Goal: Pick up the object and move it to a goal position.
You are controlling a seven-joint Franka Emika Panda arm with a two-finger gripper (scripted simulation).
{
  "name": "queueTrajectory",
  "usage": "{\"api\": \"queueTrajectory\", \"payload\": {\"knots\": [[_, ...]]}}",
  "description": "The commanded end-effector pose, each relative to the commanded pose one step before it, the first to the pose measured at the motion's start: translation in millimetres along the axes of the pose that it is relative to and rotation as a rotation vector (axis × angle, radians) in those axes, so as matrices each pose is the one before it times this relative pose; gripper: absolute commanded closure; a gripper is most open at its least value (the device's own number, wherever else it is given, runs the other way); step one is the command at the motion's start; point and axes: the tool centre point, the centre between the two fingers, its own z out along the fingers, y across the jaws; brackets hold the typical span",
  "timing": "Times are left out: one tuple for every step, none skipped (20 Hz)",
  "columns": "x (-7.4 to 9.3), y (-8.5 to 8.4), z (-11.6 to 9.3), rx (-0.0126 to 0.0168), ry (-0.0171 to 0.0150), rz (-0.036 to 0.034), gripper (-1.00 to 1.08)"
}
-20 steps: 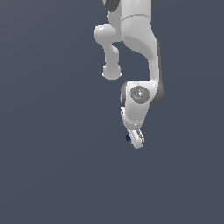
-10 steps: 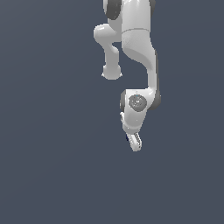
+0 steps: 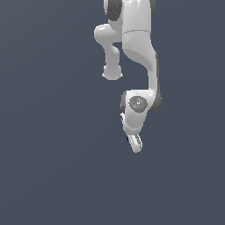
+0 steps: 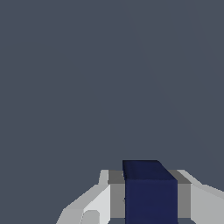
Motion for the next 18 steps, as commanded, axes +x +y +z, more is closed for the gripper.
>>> {"api": "queueTrajectory", "payload": {"knots": [[0.10, 0.16, 0.28, -0.00041, 0.00004, 0.00012, 1.08], [0.00, 0.00, 0.00, 0.00000, 0.00000, 0.00000, 1.08], [-0.02, -0.13, 0.00, 0.00000, 0.00000, 0.00000, 1.08], [0.01, 0.08, -0.21, 0.00000, 0.00000, 0.00000, 1.08], [0.02, 0.24, -0.64, 0.00000, 0.00000, 0.00000, 1.08], [0.04, 0.40, -1.08, 0.00000, 0.00000, 0.00000, 1.08], [0.05, 0.55, -1.51, 0.00000, 0.00000, 0.00000, 1.08], [0.07, 0.71, -1.94, 0.00000, 0.00000, 0.00000, 1.08], [0.08, 0.87, -2.38, 0.00000, 0.00000, 0.00000, 1.08], [0.10, 1.03, -2.82, 0.00000, 0.00000, 0.00000, 1.08], [0.12, 1.19, -3.26, 0.00000, 0.00000, 0.00000, 1.08], [-0.02, 1.34, -3.90, 0.00036, -0.00052, -0.00027, 1.08], [0.15, 1.52, -4.16, 0.00000, 0.00000, 0.00000, 1.08], [0.16, 1.68, -4.62, 0.00000, 0.00000, 0.00000, 1.08], [0.18, 1.84, -5.08, 0.00000, 0.00000, 0.00000, 1.08], [0.37, 2.02, -5.48, -0.00003, -0.00065, 0.00023, 1.08], [0.21, 2.17, -6.02, 0.00000, 0.00000, 0.00000, 1.08], [0.23, 2.33, -6.50, 0.00000, 0.00000, 0.00000, 1.08]]}}
